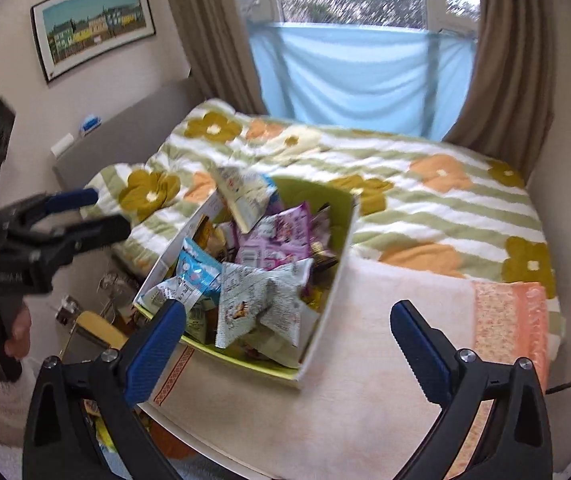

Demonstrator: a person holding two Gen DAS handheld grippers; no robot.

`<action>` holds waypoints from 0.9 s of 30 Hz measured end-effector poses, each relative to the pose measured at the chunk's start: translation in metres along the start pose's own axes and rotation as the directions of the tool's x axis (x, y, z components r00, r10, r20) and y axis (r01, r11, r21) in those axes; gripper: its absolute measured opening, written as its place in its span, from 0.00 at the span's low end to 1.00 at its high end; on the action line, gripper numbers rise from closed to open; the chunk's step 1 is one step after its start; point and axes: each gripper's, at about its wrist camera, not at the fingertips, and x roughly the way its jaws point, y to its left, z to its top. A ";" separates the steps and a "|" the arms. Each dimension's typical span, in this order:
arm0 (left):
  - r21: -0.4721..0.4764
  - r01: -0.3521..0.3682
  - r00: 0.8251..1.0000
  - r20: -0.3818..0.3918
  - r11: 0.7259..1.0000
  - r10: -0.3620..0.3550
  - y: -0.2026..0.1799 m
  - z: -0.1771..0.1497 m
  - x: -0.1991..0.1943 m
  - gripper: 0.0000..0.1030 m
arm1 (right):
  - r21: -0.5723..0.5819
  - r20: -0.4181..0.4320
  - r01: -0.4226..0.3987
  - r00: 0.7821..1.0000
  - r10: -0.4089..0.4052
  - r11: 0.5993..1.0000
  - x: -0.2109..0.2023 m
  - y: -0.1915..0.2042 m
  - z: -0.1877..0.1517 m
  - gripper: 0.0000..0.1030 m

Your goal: Organize snacks

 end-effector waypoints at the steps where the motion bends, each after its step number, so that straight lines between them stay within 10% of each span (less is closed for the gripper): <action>1: -0.002 0.000 1.000 0.018 1.000 0.001 -0.008 -0.004 -0.009 1.00 | 0.004 0.026 0.020 0.999 -0.020 1.000 -0.014 -0.003 -0.003 0.99; 12: -0.029 -0.120 0.976 0.177 0.992 0.123 -0.091 -0.083 -0.102 1.00 | 0.099 0.157 0.212 0.961 -0.226 0.972 -0.117 -0.021 -0.065 0.99; 27: -0.040 -0.162 0.969 0.183 0.986 0.167 -0.114 -0.110 -0.115 1.00 | 0.137 0.204 0.304 0.923 -0.327 0.943 -0.156 -0.017 -0.113 0.99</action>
